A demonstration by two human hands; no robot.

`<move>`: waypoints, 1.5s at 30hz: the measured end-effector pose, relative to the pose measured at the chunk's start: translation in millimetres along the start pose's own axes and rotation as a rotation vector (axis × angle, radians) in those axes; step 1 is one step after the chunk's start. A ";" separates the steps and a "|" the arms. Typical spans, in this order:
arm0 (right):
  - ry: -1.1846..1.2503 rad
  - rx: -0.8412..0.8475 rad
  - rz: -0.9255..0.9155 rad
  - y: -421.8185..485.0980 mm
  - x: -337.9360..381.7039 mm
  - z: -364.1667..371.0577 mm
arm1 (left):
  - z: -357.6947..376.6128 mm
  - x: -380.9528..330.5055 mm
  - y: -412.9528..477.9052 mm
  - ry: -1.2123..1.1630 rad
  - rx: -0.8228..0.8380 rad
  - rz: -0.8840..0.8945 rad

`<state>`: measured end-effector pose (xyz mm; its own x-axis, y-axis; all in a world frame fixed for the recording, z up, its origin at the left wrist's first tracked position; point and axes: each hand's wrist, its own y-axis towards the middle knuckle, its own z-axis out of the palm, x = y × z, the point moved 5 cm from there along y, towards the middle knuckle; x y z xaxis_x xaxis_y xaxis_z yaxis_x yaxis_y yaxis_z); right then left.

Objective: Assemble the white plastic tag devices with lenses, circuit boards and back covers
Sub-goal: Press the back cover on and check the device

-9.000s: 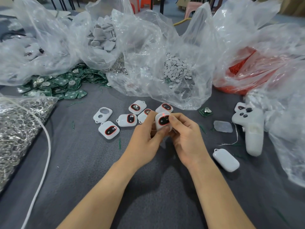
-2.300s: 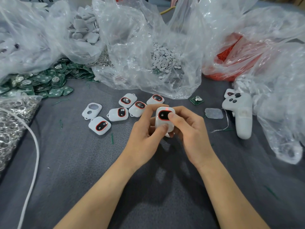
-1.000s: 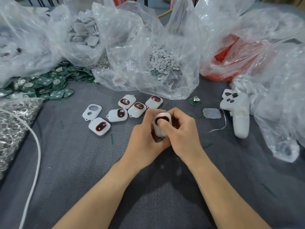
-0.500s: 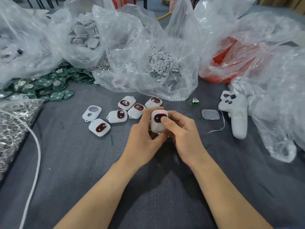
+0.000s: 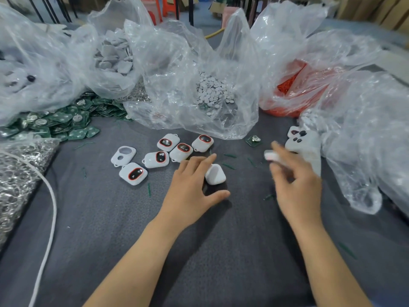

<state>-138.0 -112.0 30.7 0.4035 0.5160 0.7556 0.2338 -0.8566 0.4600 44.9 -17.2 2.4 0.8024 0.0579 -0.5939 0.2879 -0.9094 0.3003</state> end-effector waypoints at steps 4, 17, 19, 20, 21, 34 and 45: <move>-0.266 0.144 -0.119 -18.9 1.9 6.3 | -5.1 -5.7 4.6 -0.032 -0.090 -0.025; 0.613 0.233 0.365 -26.3 23.8 47.6 | -2.5 -8.9 0.3 -0.917 0.088 -0.155; 0.652 0.263 0.401 -28.2 22.7 49.7 | -0.8 -9.3 0.1 -0.922 0.093 -0.150; 0.663 0.284 0.410 -29.0 22.4 50.8 | -0.1 -9.4 0.2 -0.934 0.100 -0.157; 0.669 0.309 0.413 -29.8 22.2 52.0 | 0.5 -9.3 0.4 -0.952 0.109 -0.172; 0.686 0.426 0.295 -33.1 34.2 56.2 | -3.5 -16.0 -4.9 -0.975 0.048 -0.160; 0.784 0.429 0.430 -33.3 30.7 60.9 | 0.1 -17.1 -4.0 -1.018 0.104 -0.159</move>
<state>-79.5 -68.2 10.2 -0.1340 -0.1126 0.9846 0.5680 -0.8229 -0.0168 30.0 -14.6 11.3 -0.0773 -0.1511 -0.9855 0.2668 -0.9555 0.1256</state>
